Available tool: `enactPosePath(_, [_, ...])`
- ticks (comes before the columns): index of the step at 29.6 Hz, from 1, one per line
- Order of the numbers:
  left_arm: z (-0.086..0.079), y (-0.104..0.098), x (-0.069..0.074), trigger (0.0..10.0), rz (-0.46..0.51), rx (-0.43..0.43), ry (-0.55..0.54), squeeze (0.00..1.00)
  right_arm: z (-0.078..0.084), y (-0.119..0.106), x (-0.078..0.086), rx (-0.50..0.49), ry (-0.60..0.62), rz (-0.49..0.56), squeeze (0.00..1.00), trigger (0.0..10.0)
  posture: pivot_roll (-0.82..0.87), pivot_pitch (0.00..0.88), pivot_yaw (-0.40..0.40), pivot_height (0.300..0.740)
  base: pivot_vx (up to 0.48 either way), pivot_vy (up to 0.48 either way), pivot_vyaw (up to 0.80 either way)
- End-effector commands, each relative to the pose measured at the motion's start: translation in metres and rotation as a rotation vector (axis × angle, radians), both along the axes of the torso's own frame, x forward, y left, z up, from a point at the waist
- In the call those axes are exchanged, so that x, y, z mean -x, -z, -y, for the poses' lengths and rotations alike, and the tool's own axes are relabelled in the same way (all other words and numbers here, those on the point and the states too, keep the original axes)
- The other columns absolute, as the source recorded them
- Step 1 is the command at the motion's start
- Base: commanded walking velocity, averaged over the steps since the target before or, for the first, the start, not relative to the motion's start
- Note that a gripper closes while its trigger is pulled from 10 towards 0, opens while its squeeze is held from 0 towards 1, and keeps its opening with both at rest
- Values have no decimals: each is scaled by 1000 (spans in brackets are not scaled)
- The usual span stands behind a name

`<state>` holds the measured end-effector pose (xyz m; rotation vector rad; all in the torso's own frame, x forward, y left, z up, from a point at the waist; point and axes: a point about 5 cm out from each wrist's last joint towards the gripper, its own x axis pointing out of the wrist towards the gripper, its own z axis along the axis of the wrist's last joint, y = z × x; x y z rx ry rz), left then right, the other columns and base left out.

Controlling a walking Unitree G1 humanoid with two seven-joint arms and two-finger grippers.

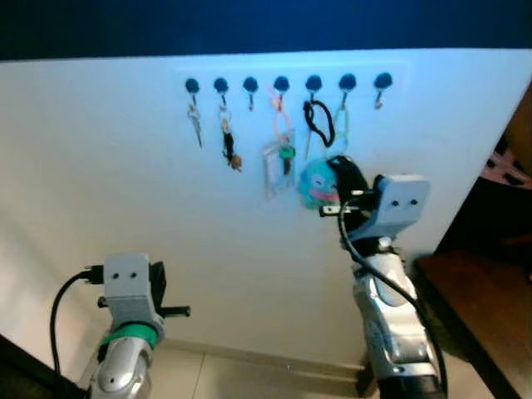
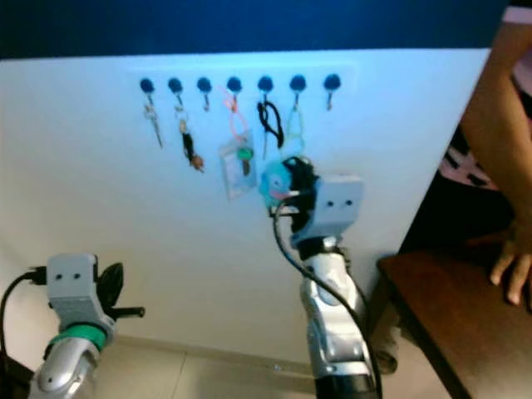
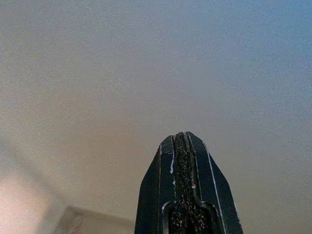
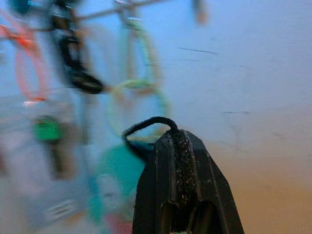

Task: Hang keys on a hook

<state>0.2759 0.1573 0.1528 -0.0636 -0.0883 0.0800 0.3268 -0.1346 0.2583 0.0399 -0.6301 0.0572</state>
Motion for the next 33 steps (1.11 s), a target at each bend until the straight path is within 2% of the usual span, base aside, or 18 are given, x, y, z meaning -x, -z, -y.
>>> enactPosePath(1, [-4,7,3,10000,-25,-3,-10,0,-4,-3,4,-13,-7,30,0,10000,-108,87,185,740,0,0,0])
enactPosePath(16, [2,7,1,10000,-25,-5,20,0,5,-15,9,-49,45,98,0,10000,-121,82,202,740,0,0,0])
enactPosePath(23, [2,7,-1,10000,-22,-4,29,0,9,-34,11,-79,74,160,0,10000,-132,76,200,740,0,0,0])
enactPosePath(33, [4,8,-1,10000,-21,7,22,0,10,-43,-5,-67,11,114,0,10000,-139,75,181,740,0,0,0])
